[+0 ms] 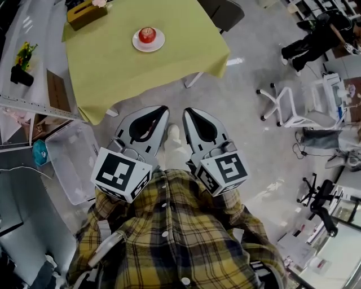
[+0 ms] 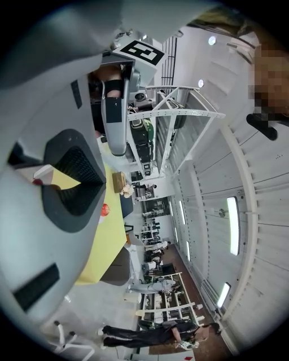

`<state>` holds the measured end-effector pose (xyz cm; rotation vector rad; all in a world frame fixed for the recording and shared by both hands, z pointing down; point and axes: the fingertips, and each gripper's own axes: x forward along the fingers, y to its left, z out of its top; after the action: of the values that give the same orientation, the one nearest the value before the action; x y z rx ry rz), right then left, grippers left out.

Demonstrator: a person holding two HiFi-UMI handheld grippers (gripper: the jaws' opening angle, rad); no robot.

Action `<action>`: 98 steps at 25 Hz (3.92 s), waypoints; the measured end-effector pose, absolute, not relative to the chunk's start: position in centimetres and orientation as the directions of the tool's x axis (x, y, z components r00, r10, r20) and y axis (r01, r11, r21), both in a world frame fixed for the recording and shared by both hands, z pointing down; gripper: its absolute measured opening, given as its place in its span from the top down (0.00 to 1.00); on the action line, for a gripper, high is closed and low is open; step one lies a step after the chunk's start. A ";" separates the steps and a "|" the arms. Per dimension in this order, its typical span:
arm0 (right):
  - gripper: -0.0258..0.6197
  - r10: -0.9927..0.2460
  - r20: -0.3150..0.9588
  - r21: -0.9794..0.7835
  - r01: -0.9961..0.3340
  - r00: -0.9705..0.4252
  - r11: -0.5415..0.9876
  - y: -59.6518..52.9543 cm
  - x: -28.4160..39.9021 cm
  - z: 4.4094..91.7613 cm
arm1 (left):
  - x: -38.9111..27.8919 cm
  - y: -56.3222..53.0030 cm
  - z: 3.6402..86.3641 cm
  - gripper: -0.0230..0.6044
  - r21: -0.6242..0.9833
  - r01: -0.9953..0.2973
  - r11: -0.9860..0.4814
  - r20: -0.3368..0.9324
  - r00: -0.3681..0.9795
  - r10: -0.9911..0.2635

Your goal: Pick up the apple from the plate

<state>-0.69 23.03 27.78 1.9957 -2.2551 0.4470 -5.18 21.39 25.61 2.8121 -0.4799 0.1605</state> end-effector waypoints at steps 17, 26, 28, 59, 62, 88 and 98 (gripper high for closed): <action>0.96 -0.902 0.259 -0.136 -0.938 -0.346 0.320 12.2 10.5 26.6 | 6.1 11.3 23.9 0.95 0.234 -0.519 -0.822 0.129 0.855 -0.503; 0.96 -0.863 0.280 -0.156 -0.907 -0.421 0.391 9.6 12.1 27.9 | 7.2 8.7 25.1 0.95 0.245 -0.601 -0.761 0.156 0.799 -0.580; 0.96 -0.853 0.284 -0.164 -0.899 -0.437 0.406 8.6 11.8 28.4 | 6.8 7.8 25.5 0.95 0.246 -0.613 -0.751 0.164 0.790 -0.591; 0.96 -0.833 0.328 -0.169 -0.896 -0.445 0.412 -14.9 7.7 29.7 | 3.3 -15.9 26.3 0.95 0.275 -0.594 -0.756 0.176 0.804 -0.568; 0.96 -0.826 0.335 -0.170 -0.891 -0.453 0.420 -16.0 7.5 29.7 | 3.1 -16.8 26.4 0.95 0.282 -0.601 -0.748 0.181 0.799 -0.573; 0.96 -0.707 0.347 -0.185 -0.784 -0.616 0.592 -20.6 8.7 30.0 | 4.4 -20.2 27.9 0.95 0.293 -0.743 -0.601 0.212 0.664 -0.718; 0.96 -0.701 0.350 -0.197 -0.780 -0.622 0.594 -21.0 9.1 30.2 | 4.6 -20.6 28.6 0.95 0.303 -0.747 -0.592 0.232 0.660 -0.714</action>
<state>9.06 -21.00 30.23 1.2234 -2.5877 0.4899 4.56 -20.57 28.64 2.5047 -1.1517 0.1209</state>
